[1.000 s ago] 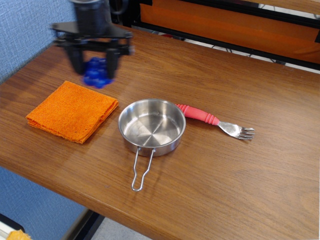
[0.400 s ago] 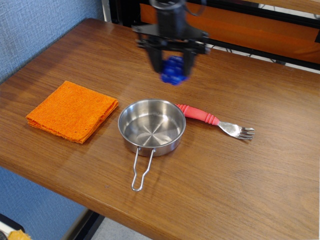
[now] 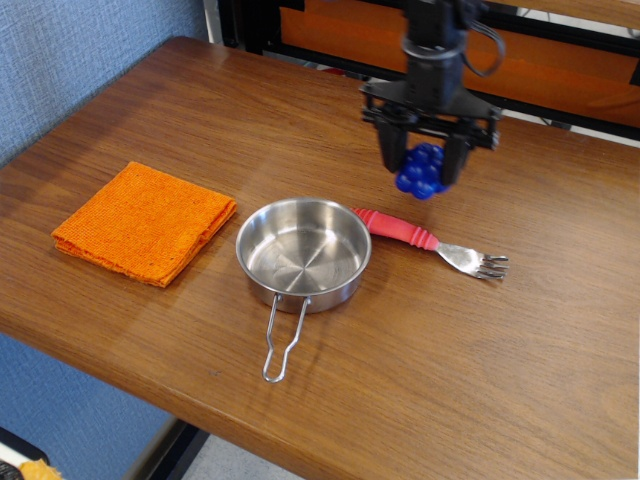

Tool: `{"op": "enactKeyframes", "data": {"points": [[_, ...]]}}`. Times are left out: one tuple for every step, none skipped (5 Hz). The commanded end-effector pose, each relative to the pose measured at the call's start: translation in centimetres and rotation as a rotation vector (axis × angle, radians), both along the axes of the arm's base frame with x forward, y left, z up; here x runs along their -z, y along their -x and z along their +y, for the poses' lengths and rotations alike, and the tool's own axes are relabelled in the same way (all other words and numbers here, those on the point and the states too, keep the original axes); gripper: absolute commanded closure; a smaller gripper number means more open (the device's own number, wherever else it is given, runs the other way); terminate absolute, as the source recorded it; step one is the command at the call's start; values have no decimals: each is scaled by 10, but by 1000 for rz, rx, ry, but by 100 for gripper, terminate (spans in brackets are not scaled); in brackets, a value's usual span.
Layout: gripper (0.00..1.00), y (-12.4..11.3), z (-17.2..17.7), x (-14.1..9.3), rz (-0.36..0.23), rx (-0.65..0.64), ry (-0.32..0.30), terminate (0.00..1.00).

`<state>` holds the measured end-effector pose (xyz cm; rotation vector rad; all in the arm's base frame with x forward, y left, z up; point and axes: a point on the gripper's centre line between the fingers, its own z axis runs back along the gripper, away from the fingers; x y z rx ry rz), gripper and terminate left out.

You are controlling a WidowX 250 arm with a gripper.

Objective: Move the grapes and place it on the center

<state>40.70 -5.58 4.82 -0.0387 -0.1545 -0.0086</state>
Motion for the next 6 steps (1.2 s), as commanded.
{"op": "enactKeyframes", "data": {"points": [[100, -9, -10, -3, -23, 35, -19, 0], [100, -15, -12, 0, -12, 43, -13, 0], [100, -15, -11, -3, -15, 55, -41, 0], [0, -14, -6, -9, 18, 49, -52, 0], [0, -17, 1, -24, 6, 14, -39, 0], [0, -24, 4, -39, -1, -33, -31, 0]]}}
